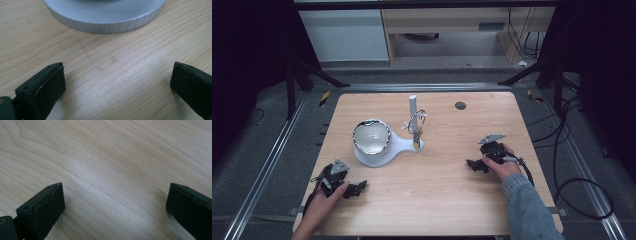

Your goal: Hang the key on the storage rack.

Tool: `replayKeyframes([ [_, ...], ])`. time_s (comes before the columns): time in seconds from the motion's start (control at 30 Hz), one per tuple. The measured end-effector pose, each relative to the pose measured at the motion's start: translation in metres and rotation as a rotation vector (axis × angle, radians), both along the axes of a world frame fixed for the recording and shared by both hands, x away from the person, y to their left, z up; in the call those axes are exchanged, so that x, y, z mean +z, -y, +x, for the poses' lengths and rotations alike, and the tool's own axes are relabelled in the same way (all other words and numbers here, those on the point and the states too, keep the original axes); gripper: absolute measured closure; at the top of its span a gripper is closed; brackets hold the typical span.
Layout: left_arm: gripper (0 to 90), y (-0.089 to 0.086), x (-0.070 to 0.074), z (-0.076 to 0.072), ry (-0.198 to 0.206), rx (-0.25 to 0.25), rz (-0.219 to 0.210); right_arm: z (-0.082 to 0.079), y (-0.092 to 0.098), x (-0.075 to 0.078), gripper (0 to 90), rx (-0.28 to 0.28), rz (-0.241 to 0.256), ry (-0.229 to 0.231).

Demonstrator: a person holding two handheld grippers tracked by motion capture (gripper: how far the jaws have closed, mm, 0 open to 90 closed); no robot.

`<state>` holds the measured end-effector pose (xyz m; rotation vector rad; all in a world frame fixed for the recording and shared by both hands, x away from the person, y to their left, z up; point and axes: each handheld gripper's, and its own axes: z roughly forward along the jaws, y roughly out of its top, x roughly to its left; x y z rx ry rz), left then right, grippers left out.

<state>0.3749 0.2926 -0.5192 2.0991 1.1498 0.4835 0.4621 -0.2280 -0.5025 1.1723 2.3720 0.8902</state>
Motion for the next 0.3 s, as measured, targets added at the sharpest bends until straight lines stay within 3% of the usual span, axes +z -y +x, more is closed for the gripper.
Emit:
replayKeyframes([
  [0.1, 0.0, 0.0001, 0.0, 0.0, 0.0, 0.001, 0.0, -0.0036, 0.0022, -0.0048, 0.5, -0.015, 0.033, 0.045],
  [0.3, 0.0, 0.0001, -0.0001, -0.0001, 0.001, 0.001, 0.0, -0.004, 0.0028, -0.0049, 0.3, -0.023, 0.033, 0.043],
])
